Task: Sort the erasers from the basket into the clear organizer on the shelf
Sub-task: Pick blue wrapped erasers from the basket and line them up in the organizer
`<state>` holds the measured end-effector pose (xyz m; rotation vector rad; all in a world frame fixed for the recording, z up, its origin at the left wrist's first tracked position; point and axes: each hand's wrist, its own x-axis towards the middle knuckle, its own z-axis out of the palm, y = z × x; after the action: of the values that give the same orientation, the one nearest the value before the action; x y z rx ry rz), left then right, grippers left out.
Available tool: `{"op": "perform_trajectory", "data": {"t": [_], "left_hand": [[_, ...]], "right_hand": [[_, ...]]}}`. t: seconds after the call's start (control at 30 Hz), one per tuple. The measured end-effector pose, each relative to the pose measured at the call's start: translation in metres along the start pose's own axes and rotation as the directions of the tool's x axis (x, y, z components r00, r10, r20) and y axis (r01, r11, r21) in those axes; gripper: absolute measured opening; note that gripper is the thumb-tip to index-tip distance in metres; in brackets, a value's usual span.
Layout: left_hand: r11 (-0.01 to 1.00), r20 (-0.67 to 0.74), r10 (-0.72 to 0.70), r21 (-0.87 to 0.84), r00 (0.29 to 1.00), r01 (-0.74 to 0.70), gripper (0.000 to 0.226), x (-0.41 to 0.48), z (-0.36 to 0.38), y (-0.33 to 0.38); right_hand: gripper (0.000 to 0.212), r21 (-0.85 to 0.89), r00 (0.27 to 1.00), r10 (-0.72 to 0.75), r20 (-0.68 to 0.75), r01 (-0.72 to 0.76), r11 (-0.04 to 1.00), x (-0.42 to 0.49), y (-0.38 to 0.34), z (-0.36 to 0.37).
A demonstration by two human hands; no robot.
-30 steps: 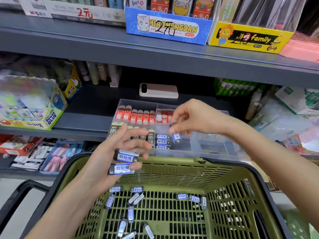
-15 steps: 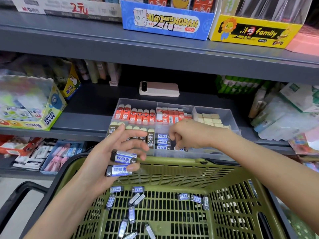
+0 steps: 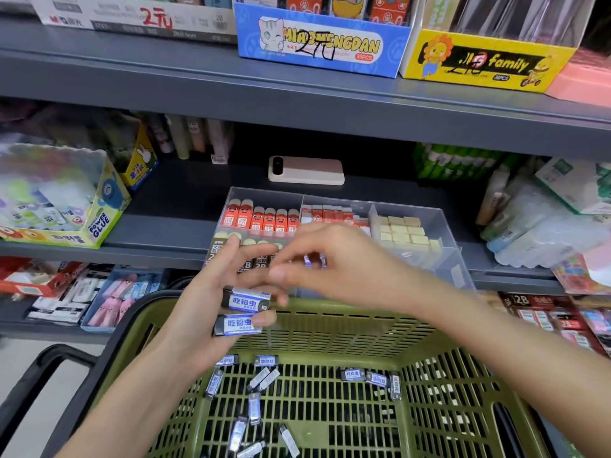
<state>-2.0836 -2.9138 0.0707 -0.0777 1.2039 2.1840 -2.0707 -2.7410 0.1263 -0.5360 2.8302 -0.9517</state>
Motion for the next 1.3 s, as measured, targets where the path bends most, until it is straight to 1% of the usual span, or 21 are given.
{"op": "perform_trajectory", "data": {"t": [0.1, 0.17, 0.2, 0.27, 0.33, 0.37, 0.4, 0.43, 0.5, 0.57, 0.67, 0.77, 0.83, 0.93, 1.03, 1.07, 1.13, 1.2, 1.23, 1.27, 1.3], "left_hand": [[1.000, 0.016, 0.005, 0.020, 1.000, -0.005, 0.054, -0.002, 0.002, -0.001], [0.999, 0.035, 0.006, 0.047, 0.999, -0.007, 0.053, -0.003, 0.002, -0.002], [0.999, 0.038, 0.006, 0.046, 0.999, -0.008, 0.054, -0.004, 0.002, -0.002], [0.999, 0.053, 0.013, 0.036, 0.999, -0.015, 0.054, -0.003, 0.001, -0.002], [1.000, 0.069, 0.014, 0.013, 0.998, -0.015, 0.052, -0.002, -0.002, -0.001], [1.000, 0.061, 0.014, 0.004, 0.998, -0.014, 0.051, -0.001, -0.003, 0.000], [1.000, 0.048, 0.019, 0.004, 0.999, -0.019, 0.051, 0.000, -0.005, 0.000], [1.000, 0.039, 0.026, 0.010, 0.999, -0.027, 0.052, 0.000, -0.007, 0.001], [0.999, 0.042, 0.033, 0.014, 0.999, -0.034, 0.053, 0.002, -0.009, 0.001], [0.999, 0.053, 0.036, 0.019, 0.998, -0.037, 0.053, 0.003, -0.010, 0.001], [0.998, 0.062, 0.044, 0.040, 0.997, -0.047, 0.055, 0.003, -0.011, 0.001], [0.998, 0.064, 0.044, 0.040, 0.997, -0.046, 0.054, 0.003, -0.011, 0.002], [0.998, 0.056, 0.044, 0.044, 0.997, -0.047, 0.054, 0.003, -0.011, 0.002], [0.998, 0.049, 0.047, 0.049, 0.998, -0.049, 0.055, 0.002, -0.010, 0.002], [0.999, 0.041, 0.039, 0.030, 0.998, -0.040, 0.056, 0.001, -0.009, 0.003], [0.999, 0.041, 0.037, 0.013, 0.998, -0.037, 0.055, 0.001, -0.008, 0.003], [0.999, 0.044, 0.038, -0.029, 0.998, -0.036, 0.052, 0.000, -0.005, 0.004], [0.997, 0.035, 0.047, -0.065, 0.998, -0.044, 0.050, -0.001, -0.002, 0.003], [0.996, 0.026, 0.051, -0.079, 0.998, -0.049, 0.049, -0.001, -0.001, 0.003], [0.994, 0.017, 0.053, -0.092, 0.998, -0.051, 0.048, -0.002, 0.001, 0.003], [0.993, 0.008, 0.053, -0.105, 0.999, -0.052, 0.048, -0.002, 0.002, 0.003]], "right_hand": [[0.022, -0.124, 0.999, -0.010, 0.047, 0.016, 0.992, -0.001, -0.017, 0.016], [0.018, -0.118, 0.998, -0.002, 0.060, 0.010, 0.993, 0.000, -0.020, 0.021], [0.015, -0.070, 0.997, 0.003, 0.072, 0.002, 0.998, 0.000, -0.020, 0.021], [0.008, 0.092, 0.997, 0.035, 0.062, -0.040, 0.995, 0.001, -0.015, 0.012], [0.008, 0.203, 0.994, 0.108, -0.011, -0.104, 0.974, 0.005, 0.002, -0.008], [0.008, 0.211, 0.986, 0.165, -0.035, -0.154, 0.965, 0.007, 0.013, -0.019], [0.008, 0.178, 0.974, 0.222, -0.036, -0.213, 0.961, 0.009, 0.024, -0.030], [0.009, 0.102, 0.962, 0.273, -0.019, -0.269, 0.958, 0.010, 0.036, -0.037], [0.010, -0.146, 0.938, 0.345, 0.027, -0.338, 0.930, 0.011, 0.056, -0.039], [0.009, -0.372, 0.928, 0.367, 0.058, -0.322, 0.871, 0.013, 0.065, -0.034], [0.007, -0.549, 0.931, 0.361, 0.055, -0.274, 0.790, 0.016, 0.067, -0.022], [0.009, -0.628, 0.946, 0.323, 0.020, -0.240, 0.741, 0.018, 0.067, -0.013], [0.012, -0.630, 0.952, 0.304, 0.031, -0.217, 0.746, 0.018, 0.067, -0.006], [0.018, -0.629, 0.947, 0.318, 0.052, -0.216, 0.746, 0.018, 0.070, -0.002], [0.024, -0.739, 0.947, 0.307, 0.094, -0.140, 0.659, 0.018, 0.072, 0.003], [0.028, -0.750, 0.946, 0.305, 0.107, -0.124, 0.649, 0.018, 0.072, 0.004], [0.030, -0.723, 0.937, 0.324, 0.128, -0.135, 0.677, 0.018, 0.067, 0.002], [0.023, -0.666, 0.952, 0.293, 0.086, -0.164, 0.728, 0.016, 0.059, -0.002], [0.020, -0.624, 0.969, 0.246, 0.011, -0.185, 0.759, 0.014, 0.053, -0.004], [0.019, -0.561, 0.983, 0.156, -0.095, -0.183, 0.808, 0.011, 0.046, -0.004], [0.018, -0.451, 0.978, 0.040, -0.204, -0.130, 0.883, 0.006, 0.036, -0.002]]}}
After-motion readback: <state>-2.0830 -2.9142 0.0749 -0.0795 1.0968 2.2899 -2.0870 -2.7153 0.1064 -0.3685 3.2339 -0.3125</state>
